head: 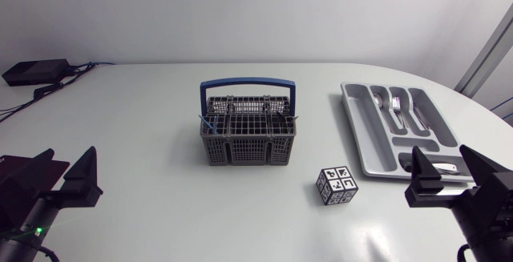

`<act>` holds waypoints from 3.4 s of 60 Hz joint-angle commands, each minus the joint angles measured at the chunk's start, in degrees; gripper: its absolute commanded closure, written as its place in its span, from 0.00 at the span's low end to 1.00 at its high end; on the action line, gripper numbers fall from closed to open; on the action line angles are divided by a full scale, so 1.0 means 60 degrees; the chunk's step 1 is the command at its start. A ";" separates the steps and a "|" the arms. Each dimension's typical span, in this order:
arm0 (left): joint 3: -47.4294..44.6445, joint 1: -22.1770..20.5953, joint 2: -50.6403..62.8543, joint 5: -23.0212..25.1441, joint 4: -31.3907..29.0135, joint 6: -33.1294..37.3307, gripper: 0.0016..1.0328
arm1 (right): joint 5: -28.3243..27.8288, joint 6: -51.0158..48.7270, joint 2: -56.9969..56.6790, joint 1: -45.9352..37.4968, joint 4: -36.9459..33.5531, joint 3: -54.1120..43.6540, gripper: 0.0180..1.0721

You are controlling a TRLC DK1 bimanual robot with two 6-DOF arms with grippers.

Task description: Transfer all utensils from the basket to the drawer tray.

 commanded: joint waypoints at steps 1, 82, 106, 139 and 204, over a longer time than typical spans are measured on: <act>-0.0366 -0.0054 -0.0061 -0.0010 -0.0130 -0.0113 0.04 | -0.0004 0.0272 -0.0049 0.0048 -0.0004 -0.0210 0.04; 0.4995 -0.1182 0.6590 -0.0039 -0.2034 -0.1431 0.11 | 0.1153 0.0902 0.6704 0.3783 0.0596 0.3760 0.05; 0.7266 -0.1680 0.9900 0.1528 -0.4158 0.1337 0.11 | 0.0802 0.0418 1.0908 0.5834 -0.1367 0.6851 0.05; 0.6826 -0.1153 1.0911 0.4853 -0.2473 0.2260 0.11 | -0.2626 -0.1237 1.4467 0.6156 -0.1235 0.9180 0.10; 0.6592 -0.0948 1.1863 0.5278 -0.0921 0.2245 0.12 | -0.2685 -0.0944 1.7646 0.6669 -0.0165 1.1787 0.65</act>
